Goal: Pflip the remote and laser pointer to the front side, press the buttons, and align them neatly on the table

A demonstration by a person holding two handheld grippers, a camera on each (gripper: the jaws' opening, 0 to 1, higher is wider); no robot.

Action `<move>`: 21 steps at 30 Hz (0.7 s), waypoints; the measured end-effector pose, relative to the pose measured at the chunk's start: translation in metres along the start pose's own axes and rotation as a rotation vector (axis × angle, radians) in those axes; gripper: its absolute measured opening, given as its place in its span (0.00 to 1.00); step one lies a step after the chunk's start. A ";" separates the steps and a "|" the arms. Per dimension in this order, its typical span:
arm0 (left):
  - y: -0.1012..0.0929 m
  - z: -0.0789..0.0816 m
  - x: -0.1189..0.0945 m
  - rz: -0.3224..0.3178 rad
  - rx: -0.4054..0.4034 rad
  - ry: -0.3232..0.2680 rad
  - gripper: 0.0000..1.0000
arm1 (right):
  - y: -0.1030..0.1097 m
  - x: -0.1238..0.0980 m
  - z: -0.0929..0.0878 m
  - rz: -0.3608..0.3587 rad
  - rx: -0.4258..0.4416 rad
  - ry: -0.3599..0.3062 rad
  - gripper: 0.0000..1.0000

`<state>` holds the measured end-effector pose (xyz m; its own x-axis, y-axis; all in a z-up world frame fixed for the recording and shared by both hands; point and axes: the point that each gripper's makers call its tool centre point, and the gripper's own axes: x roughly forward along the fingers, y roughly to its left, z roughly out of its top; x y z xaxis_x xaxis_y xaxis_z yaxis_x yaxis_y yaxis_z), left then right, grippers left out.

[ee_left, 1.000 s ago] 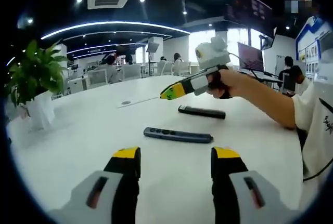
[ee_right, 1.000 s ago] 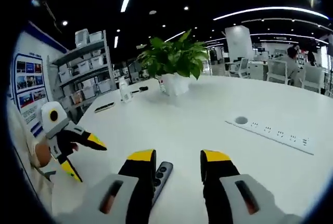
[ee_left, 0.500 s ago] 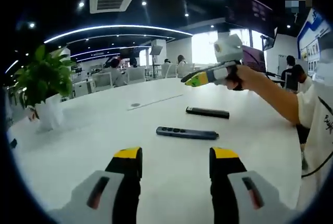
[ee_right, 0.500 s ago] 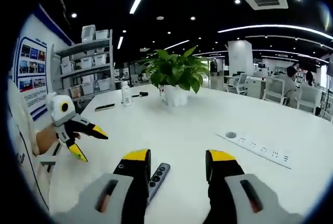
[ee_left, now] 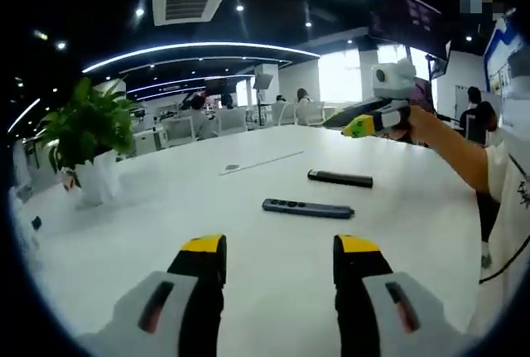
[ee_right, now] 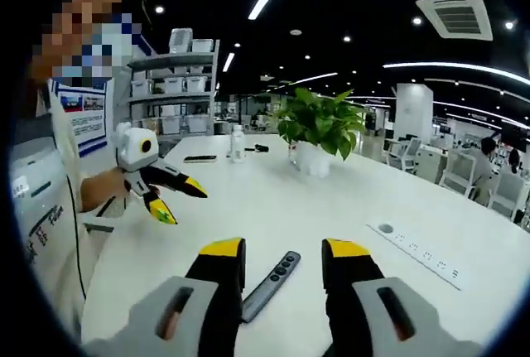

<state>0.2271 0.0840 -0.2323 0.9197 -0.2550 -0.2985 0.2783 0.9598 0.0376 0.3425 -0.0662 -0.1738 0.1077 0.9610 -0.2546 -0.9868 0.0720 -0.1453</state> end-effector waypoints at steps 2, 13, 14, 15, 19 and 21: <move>0.007 0.001 -0.009 0.026 0.004 -0.010 0.55 | 0.002 -0.010 0.003 -0.006 -0.003 0.004 0.40; -0.002 0.011 -0.008 0.005 -0.014 -0.074 0.52 | 0.010 -0.043 -0.022 -0.039 -0.009 0.012 0.41; -0.003 0.010 -0.006 -0.003 -0.018 -0.070 0.52 | 0.013 -0.043 -0.029 -0.030 0.001 0.028 0.39; -0.005 0.009 -0.004 -0.010 -0.018 -0.065 0.53 | 0.015 -0.043 -0.034 -0.026 0.015 0.037 0.34; -0.005 0.009 -0.001 -0.012 0.002 -0.065 0.53 | 0.021 -0.041 -0.052 -0.012 0.066 0.047 0.35; -0.003 0.010 -0.001 -0.011 0.003 -0.067 0.53 | 0.023 -0.040 -0.058 -0.015 0.068 0.052 0.35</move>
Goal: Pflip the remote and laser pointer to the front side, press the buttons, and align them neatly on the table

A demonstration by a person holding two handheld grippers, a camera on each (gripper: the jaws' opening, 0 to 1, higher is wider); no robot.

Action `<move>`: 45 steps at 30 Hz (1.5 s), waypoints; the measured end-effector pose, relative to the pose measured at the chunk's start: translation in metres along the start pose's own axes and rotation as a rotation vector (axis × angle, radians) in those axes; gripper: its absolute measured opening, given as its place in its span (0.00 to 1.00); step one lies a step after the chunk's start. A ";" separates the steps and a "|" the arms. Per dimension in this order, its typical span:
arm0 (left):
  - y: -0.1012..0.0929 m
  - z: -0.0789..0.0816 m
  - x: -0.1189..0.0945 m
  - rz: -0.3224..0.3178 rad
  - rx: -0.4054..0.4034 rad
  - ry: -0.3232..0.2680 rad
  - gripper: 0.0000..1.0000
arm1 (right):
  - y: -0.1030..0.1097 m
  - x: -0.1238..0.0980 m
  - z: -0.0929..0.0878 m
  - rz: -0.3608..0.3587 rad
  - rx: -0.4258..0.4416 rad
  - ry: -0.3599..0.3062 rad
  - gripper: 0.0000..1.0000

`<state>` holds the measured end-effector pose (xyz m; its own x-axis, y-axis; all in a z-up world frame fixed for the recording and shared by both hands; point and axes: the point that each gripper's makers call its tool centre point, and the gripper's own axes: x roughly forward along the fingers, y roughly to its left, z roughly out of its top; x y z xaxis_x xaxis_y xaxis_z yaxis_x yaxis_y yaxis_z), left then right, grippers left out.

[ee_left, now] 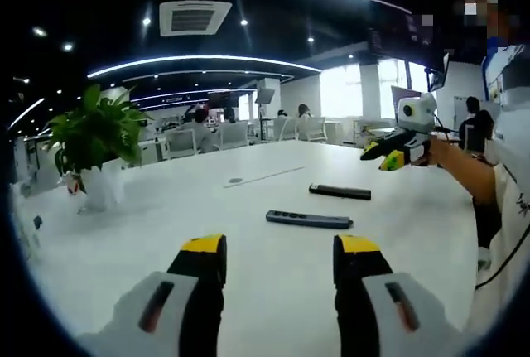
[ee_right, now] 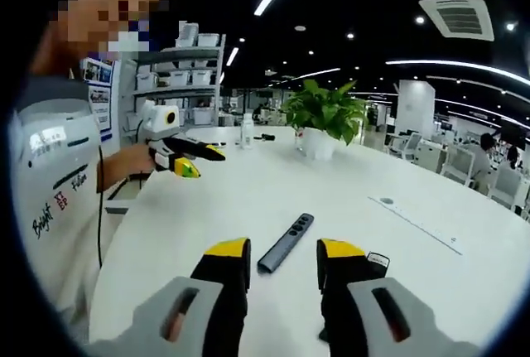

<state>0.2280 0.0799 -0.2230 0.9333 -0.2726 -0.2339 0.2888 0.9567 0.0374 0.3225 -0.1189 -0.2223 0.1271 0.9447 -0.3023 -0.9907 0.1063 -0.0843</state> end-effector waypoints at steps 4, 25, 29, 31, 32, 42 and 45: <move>-0.002 0.004 -0.002 -0.017 -0.033 -0.028 0.58 | 0.003 0.002 -0.005 0.007 -0.005 0.005 0.36; -0.004 0.005 0.008 0.025 0.113 -0.009 0.58 | 0.020 0.041 -0.033 0.054 0.016 0.028 0.32; -0.004 0.006 0.009 0.036 0.128 -0.004 0.60 | 0.023 0.047 -0.038 0.068 0.011 0.039 0.32; -0.005 0.001 0.010 0.026 0.115 0.018 0.60 | 0.026 0.051 -0.043 0.075 0.016 0.053 0.32; -0.007 -0.002 0.011 0.019 0.112 0.027 0.59 | 0.027 0.053 -0.045 0.078 0.023 0.056 0.32; -0.002 -0.015 0.006 0.031 0.157 0.077 0.58 | 0.030 0.062 -0.058 0.073 0.056 0.084 0.32; 0.000 -0.019 0.004 0.039 0.156 0.090 0.58 | 0.030 0.063 -0.062 0.072 0.053 0.097 0.29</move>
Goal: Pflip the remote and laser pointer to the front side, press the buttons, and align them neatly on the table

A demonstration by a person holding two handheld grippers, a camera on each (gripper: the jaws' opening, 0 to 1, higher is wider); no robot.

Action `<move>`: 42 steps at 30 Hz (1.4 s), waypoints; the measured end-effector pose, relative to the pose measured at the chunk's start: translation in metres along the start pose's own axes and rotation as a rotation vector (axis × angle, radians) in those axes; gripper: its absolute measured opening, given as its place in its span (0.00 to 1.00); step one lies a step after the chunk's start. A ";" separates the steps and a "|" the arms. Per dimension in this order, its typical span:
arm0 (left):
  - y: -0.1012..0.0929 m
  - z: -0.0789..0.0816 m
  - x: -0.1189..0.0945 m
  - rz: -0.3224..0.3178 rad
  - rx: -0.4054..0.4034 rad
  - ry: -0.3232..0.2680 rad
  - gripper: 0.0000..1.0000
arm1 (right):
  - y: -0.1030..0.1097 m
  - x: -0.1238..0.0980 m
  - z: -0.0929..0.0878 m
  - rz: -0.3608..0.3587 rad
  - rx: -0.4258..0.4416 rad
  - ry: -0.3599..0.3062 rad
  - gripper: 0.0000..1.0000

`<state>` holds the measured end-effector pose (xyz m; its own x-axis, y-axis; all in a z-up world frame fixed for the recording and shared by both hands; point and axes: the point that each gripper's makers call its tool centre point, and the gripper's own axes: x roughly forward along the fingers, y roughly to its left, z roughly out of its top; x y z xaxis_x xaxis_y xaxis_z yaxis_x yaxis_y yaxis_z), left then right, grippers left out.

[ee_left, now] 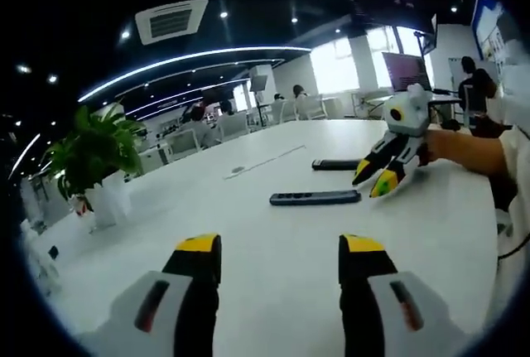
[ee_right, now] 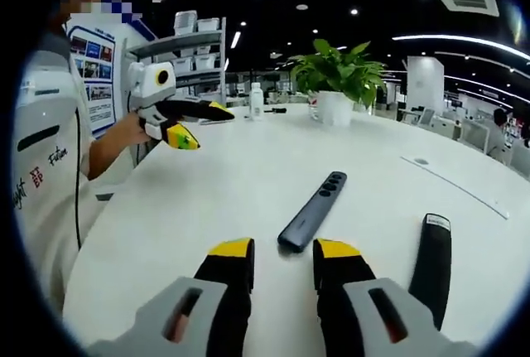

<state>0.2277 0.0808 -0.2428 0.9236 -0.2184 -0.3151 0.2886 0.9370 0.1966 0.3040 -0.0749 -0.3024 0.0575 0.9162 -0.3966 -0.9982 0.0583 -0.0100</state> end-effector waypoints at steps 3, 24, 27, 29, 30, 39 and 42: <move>0.002 0.000 -0.002 0.006 -0.021 -0.006 0.58 | 0.000 0.001 -0.004 0.004 0.009 0.011 0.29; 0.008 -0.004 0.003 0.008 -0.045 -0.011 0.56 | 0.010 0.021 -0.001 -0.027 0.006 0.046 0.27; 0.011 -0.006 0.000 0.012 -0.050 -0.009 0.56 | 0.016 0.023 0.001 -0.015 0.006 0.045 0.27; 0.013 -0.005 -0.002 0.025 -0.047 -0.020 0.55 | 0.020 0.024 0.001 -0.007 0.001 0.048 0.26; 0.014 -0.005 -0.003 0.032 -0.044 -0.025 0.55 | 0.023 0.026 0.001 0.003 0.000 0.048 0.26; 0.027 -0.003 -0.010 0.095 -0.013 -0.044 0.51 | 0.031 0.034 0.003 0.021 -0.014 0.050 0.26; 0.024 -0.002 -0.010 0.076 -0.028 -0.053 0.51 | 0.032 0.036 0.004 0.025 -0.018 0.052 0.25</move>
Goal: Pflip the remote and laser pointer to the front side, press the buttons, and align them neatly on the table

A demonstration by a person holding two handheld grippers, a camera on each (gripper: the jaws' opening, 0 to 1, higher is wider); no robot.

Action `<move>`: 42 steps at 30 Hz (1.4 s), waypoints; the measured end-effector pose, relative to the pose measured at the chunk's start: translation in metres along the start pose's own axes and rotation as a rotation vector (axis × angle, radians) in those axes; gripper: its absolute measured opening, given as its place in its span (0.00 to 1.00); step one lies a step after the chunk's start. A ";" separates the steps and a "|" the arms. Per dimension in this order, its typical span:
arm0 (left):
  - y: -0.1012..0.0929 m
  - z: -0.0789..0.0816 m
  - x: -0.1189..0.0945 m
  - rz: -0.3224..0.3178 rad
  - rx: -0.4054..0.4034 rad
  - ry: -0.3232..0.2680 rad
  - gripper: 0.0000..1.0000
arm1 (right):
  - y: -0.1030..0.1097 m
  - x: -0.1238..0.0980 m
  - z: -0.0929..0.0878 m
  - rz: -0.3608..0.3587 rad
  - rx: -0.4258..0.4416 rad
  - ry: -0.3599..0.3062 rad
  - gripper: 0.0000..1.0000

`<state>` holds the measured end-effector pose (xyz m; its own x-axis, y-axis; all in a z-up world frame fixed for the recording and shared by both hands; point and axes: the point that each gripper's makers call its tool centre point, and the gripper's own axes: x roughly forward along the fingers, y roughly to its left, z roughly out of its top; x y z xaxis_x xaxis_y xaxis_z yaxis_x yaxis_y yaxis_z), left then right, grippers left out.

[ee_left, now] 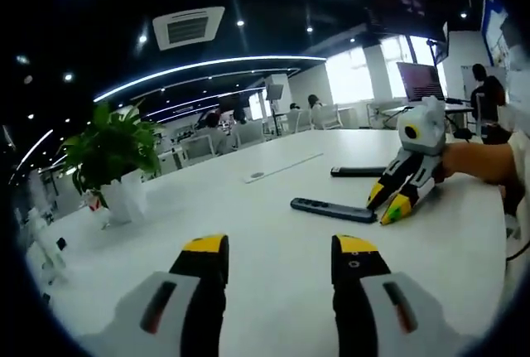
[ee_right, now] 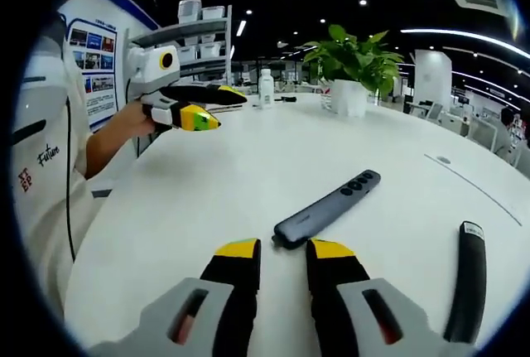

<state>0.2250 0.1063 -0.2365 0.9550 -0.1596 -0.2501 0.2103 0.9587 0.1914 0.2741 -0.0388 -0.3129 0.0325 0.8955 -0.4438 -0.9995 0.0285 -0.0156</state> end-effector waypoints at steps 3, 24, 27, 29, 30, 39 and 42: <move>0.000 -0.001 0.001 -0.002 0.003 0.009 0.52 | 0.001 0.001 0.000 0.004 -0.001 -0.001 0.25; -0.015 0.008 0.002 -0.097 -0.079 -0.031 0.53 | 0.004 0.028 0.007 -0.044 0.013 0.016 0.24; -0.012 0.007 0.001 -0.088 -0.082 -0.031 0.53 | 0.002 0.029 0.008 -0.051 0.025 0.007 0.24; -0.012 0.006 0.001 -0.086 -0.079 -0.028 0.53 | 0.001 0.030 0.009 -0.054 0.028 0.005 0.24; -0.012 0.006 0.001 -0.086 -0.079 -0.027 0.53 | 0.000 0.031 0.009 -0.057 0.026 0.004 0.24; -0.013 0.004 0.003 -0.087 -0.071 -0.018 0.53 | -0.008 0.035 0.013 -0.081 0.034 -0.001 0.24; -0.014 0.003 0.003 -0.085 -0.064 -0.012 0.53 | -0.009 0.036 0.014 -0.096 0.028 0.002 0.24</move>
<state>0.2258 0.0914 -0.2377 0.9366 -0.2437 -0.2518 0.2776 0.9545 0.1088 0.2847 -0.0006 -0.3166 0.1278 0.8873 -0.4431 -0.9914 0.1265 -0.0327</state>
